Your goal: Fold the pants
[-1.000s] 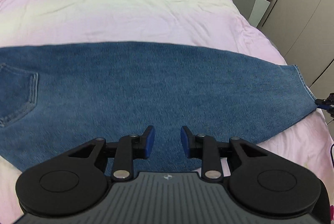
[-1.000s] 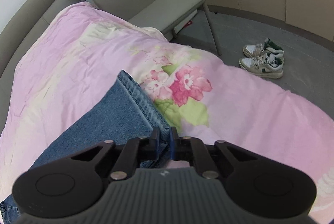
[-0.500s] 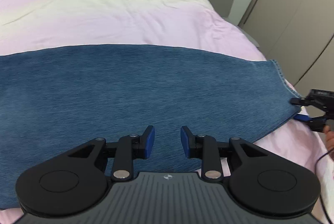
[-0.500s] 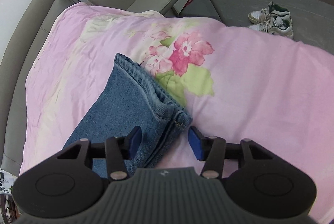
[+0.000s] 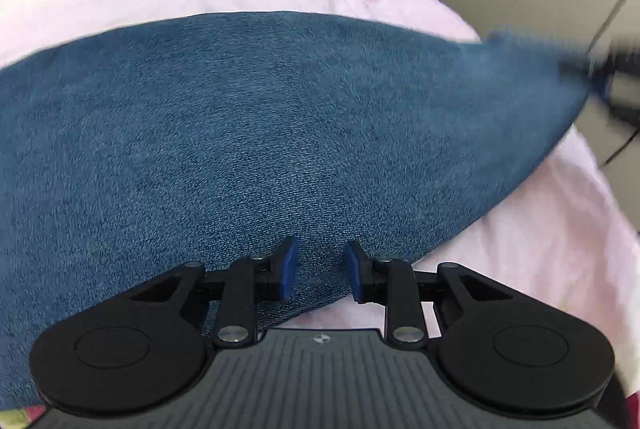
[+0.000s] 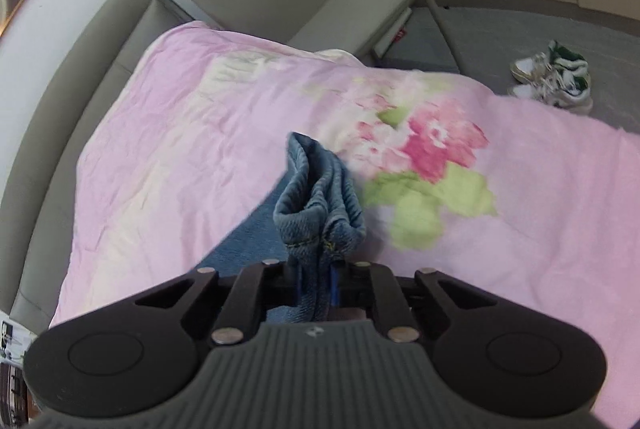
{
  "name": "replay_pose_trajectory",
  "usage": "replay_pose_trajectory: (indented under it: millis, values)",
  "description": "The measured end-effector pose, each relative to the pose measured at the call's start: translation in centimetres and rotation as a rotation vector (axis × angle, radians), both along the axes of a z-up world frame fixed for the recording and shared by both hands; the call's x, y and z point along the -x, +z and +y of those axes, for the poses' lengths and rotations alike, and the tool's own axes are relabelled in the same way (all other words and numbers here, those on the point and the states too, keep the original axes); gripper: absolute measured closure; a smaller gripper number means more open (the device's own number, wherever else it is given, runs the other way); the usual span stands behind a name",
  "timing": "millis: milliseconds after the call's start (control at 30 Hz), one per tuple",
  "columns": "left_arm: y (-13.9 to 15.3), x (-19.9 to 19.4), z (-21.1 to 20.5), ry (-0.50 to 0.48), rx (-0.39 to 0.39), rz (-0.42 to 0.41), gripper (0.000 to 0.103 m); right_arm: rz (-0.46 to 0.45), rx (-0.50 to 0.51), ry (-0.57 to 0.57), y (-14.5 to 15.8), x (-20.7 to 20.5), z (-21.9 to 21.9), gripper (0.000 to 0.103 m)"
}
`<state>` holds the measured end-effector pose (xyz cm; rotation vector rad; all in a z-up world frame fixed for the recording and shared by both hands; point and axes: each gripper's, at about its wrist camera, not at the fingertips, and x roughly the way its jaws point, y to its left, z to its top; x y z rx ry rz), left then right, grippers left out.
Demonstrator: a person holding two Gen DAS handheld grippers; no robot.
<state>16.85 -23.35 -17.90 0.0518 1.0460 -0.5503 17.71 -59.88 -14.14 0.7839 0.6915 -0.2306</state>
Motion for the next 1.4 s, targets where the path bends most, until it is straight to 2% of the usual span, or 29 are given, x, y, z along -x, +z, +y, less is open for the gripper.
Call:
replay_pose_trajectory:
  millis: [67,167,333,500,567,700,867,967,1067,1133,1267,1400]
  values:
    - [0.0,0.1,-0.1,0.009,-0.007,0.0,0.071,-0.041,0.065,0.068,2.7,-0.9,2.4,0.096]
    - [1.0,0.0,0.6,0.031,0.027,0.018,0.072,-0.098,0.168,0.171,6.6,-2.2,6.5,0.096]
    - [6.0,1.3,5.8,0.138,0.163,-0.047,0.073,-0.129,0.349,0.318,10.9,-3.7,14.3,0.096]
    - [9.5,1.4,11.9,0.255,0.111,-0.103,0.073,-0.13,0.45,0.466,11.9,-4.9,22.7,0.096]
    - [10.4,1.5,14.8,0.306,0.123,-0.136,0.073,-0.135,0.507,0.552,11.5,-5.2,26.8,0.095]
    - [10.7,1.4,19.9,0.392,0.13,-0.126,0.073,-0.095,0.604,0.734,9.3,-5.1,34.7,0.096]
    - [9.5,1.5,23.2,0.45,0.145,-0.09,0.073,-0.005,0.75,0.935,3.5,-4.4,42.9,0.096]
    - [8.7,1.9,25.0,0.457,0.161,-0.064,0.073,0.061,0.772,1.012,-0.3,-4.1,45.7,0.095]
    - [8.2,2.1,26.0,0.459,0.164,-0.048,0.073,0.108,0.84,1.037,-3.7,-3.7,47.2,0.094]
    - [8.2,2.1,26.4,0.456,0.175,-0.039,0.073,0.118,0.866,1.045,-4.8,-3.0,47.5,0.09]
    - [7.5,1.7,26.5,0.445,0.183,-0.029,0.073,0.096,0.865,1.051,-4.7,-2.1,47.5,0.077]
    - [7.9,1.7,26.0,0.444,0.189,-0.045,0.064,0.063,0.776,1.063,-3.0,-1.3,46.0,0.064]
